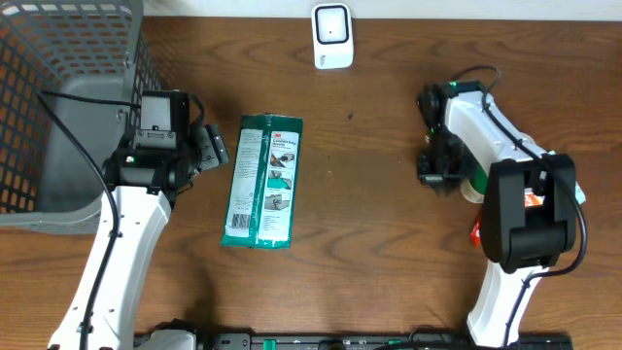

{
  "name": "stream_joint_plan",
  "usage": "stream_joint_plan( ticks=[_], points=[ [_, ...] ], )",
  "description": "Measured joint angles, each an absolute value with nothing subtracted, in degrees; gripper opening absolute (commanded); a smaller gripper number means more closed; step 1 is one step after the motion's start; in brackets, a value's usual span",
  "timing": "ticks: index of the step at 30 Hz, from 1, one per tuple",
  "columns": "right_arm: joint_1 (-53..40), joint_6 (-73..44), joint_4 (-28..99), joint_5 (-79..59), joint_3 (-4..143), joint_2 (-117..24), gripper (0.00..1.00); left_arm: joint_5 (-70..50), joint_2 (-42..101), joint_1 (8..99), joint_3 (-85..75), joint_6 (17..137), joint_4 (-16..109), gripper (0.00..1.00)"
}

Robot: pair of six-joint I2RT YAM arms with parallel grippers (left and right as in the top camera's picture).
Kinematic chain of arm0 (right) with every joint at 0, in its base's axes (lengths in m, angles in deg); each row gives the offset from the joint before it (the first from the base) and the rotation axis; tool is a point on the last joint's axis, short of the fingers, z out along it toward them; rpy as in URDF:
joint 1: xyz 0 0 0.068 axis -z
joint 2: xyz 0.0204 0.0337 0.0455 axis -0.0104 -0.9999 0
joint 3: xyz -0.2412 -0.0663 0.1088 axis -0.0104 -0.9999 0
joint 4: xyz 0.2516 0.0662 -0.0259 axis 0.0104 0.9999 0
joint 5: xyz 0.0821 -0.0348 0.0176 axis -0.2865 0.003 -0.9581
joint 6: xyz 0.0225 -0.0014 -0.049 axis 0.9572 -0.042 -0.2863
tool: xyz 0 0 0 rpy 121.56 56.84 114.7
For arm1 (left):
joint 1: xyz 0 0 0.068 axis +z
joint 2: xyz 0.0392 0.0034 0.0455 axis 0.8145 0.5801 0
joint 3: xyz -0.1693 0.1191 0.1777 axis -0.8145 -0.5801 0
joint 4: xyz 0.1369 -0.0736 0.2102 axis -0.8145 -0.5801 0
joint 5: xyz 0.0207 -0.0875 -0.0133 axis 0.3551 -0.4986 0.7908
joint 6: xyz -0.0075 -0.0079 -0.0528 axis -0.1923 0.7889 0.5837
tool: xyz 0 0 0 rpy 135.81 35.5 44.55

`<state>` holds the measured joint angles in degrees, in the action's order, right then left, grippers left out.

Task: Scan the item barcode
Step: 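Open the right gripper and move it left toward the gloves pack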

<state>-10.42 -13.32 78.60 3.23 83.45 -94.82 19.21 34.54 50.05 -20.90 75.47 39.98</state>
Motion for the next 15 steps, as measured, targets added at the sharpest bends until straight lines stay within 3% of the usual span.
stream_joint_plan(
  ticks=[3,4,9,15],
  points=[
    [-12.76,-16.42,72.5,-7.29,85.53,-94.82,0.58,19.21,34.54,50.05,-20.9,75.47,39.98,0.85],
    [-13.61,-17.38,70.53,-10.96,85.64,-94.82,0.6,19.21,34.54,50.05,-20.9,75.47,39.98,0.85],
    [-18.1,-19.88,61.9,-25.71,85.42,-94.82,0.61,19.21,34.54,50.05,-20.9,75.47,39.96,0.85],
    [-22.88,-18.39,54.03,-32.36,83.34,-94.82,0.58,19.21,34.54,50.05,-20.9,75.47,39.98,0.85]
  ],
)
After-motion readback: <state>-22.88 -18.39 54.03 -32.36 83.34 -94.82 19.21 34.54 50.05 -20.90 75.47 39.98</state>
